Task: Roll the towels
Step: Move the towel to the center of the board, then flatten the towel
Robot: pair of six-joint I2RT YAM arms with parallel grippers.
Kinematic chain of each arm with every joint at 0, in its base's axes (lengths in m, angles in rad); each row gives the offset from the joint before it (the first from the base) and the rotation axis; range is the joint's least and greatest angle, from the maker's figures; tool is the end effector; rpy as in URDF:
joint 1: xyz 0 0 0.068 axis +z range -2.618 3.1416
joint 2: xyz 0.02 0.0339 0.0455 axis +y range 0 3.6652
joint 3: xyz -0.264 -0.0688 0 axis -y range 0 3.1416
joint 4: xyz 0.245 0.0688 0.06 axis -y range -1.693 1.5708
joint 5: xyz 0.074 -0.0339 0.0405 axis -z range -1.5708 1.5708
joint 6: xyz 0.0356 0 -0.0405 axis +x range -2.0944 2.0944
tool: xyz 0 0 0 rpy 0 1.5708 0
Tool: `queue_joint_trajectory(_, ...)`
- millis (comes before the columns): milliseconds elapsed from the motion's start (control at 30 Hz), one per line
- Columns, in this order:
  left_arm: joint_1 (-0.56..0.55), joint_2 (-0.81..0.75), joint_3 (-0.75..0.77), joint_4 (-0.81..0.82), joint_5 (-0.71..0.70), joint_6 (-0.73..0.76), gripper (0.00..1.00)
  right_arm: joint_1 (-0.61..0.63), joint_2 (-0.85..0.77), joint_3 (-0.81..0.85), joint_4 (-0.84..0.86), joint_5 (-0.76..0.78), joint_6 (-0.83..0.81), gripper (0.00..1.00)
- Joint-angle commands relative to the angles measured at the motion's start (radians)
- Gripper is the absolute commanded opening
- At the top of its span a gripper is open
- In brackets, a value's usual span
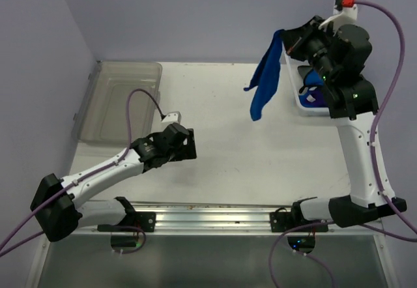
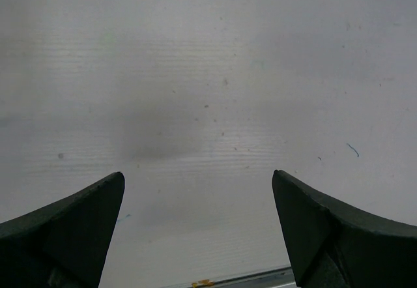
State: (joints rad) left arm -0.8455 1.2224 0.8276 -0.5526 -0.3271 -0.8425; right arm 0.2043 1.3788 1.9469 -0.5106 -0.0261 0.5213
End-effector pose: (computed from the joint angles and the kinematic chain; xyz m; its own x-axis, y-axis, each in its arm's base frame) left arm 0.1691 -0.1735 0.2353 -0.7945 -0.1692 -0.5833 -0.0131 0.9650 -0.2621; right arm 0.2478 0.0523 0.5613 -0.0649 0.4950 -0.8665 -0.2260 0.8385 0.4959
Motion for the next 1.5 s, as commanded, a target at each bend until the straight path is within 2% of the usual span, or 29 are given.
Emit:
queue_joint_trajectory(0, 0.062, -0.086, 0.054, -0.081, -0.067, 0.036, 1.00, 0.092, -0.035, -0.153, 0.012, -0.031, 0.000, 0.00)
queue_joint_trajectory(167, 0.089, -0.132, 0.097, -0.156, -0.131, 0.037, 1.00, 0.282, -0.064, -0.538, 0.037, 0.026, 0.042, 0.00)
queue_joint_trajectory(233, 0.091, -0.141, 0.099, -0.167, -0.136, 0.037, 1.00, 0.300, -0.133, -0.723, 0.031, 0.064, 0.086, 0.00)
queue_joint_trajectory(300, 0.091, -0.147, 0.091, -0.162, -0.124, 0.042, 1.00, 0.299, -0.205, -0.840, 0.021, 0.133, 0.101, 0.00)
queue_joint_trajectory(333, 0.091, -0.146, 0.087, -0.153, -0.115, 0.045, 1.00, 0.300, -0.292, -0.935, -0.003, 0.153, 0.117, 0.00)
queue_joint_trajectory(467, 0.091, -0.092, 0.073, -0.046, -0.024, 0.077, 1.00, 0.300, -0.470, -1.103, -0.061, 0.141, 0.163, 0.00)
queue_joint_trajectory(533, 0.091, -0.054, 0.088, -0.008, 0.003, 0.086, 1.00, 0.300, -0.501, -1.173, -0.112, 0.115, 0.193, 0.02)
queue_joint_trajectory(567, 0.091, -0.014, 0.109, 0.003, 0.022, 0.095, 1.00, 0.302, -0.524, -1.195, -0.126, 0.103, 0.203, 0.10)
queue_joint_trajectory(600, 0.091, 0.006, 0.125, 0.014, 0.029, 0.100, 1.00, 0.300, -0.534, -1.215, -0.144, 0.086, 0.212, 0.30)
queue_joint_trajectory(700, 0.091, 0.097, 0.189, 0.048, 0.063, 0.129, 0.99, 0.300, -0.581, -1.267, -0.219, 0.118, 0.243, 0.56)
queue_joint_trajectory(833, 0.089, 0.225, 0.280, 0.088, 0.137, 0.158, 0.97, 0.302, -0.624, -1.241, -0.275, 0.238, 0.253, 0.56)
queue_joint_trajectory(967, 0.072, 0.397, 0.395, 0.152, 0.263, 0.215, 0.90, 0.300, -0.597, -1.215, -0.258, 0.264, 0.230, 0.49)
queue_joint_trajectory(1067, 0.072, 0.510, 0.499, 0.157, 0.254, 0.227, 0.79, 0.300, -0.557, -1.214, -0.238, 0.249, 0.236, 0.43)
queue_joint_trajectory(1200, 0.086, 0.663, 0.655, 0.129, 0.235, 0.261, 0.64, 0.300, -0.573, -1.235, -0.207, 0.233, 0.244, 0.43)
queue_joint_trajectory(1400, 0.105, 0.882, 0.879, 0.062, 0.226, 0.298, 0.49, 0.300, -0.599, -1.238, -0.232, 0.255, 0.244, 0.43)
queue_joint_trajectory(1467, 0.108, 0.949, 0.950, 0.020, 0.204, 0.303, 0.47, 0.302, -0.619, -1.244, -0.226, 0.256, 0.246, 0.43)
